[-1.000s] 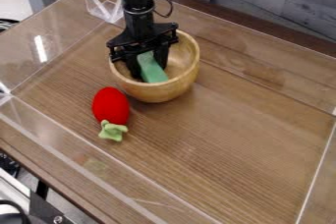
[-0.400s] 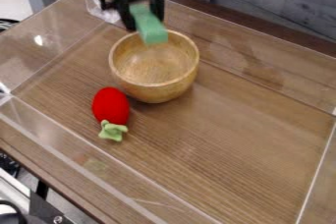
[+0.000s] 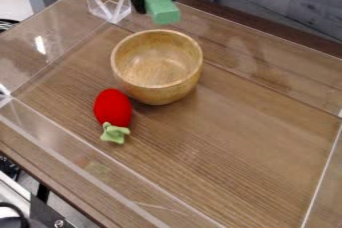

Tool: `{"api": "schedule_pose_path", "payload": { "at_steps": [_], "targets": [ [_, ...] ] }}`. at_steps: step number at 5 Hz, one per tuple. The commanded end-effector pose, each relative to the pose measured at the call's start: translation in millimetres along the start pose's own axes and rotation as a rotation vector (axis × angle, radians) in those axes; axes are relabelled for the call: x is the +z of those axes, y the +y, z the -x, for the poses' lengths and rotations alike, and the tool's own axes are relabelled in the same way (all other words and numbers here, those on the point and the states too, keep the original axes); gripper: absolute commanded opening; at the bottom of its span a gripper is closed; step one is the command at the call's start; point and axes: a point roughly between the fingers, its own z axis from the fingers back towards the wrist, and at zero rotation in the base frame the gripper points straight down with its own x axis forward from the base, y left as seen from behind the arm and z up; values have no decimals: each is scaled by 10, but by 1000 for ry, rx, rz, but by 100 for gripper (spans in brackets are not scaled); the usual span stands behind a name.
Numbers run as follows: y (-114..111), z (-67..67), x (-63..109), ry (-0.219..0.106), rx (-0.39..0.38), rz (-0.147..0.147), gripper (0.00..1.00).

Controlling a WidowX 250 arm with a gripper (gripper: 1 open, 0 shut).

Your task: Remove the green stick from the brown bowl and put it on the table

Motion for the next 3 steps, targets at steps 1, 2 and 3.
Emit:
{"api": "schedule_pose_path", "payload": {
  "at_steps": [1, 2, 3],
  "targets": [
    [-115, 253, 77, -47, -36, 23, 0],
    [-267, 498, -137, -60, -86, 3, 0],
    [-330, 679, -355, -68, -135, -17, 0]
  ]
}}
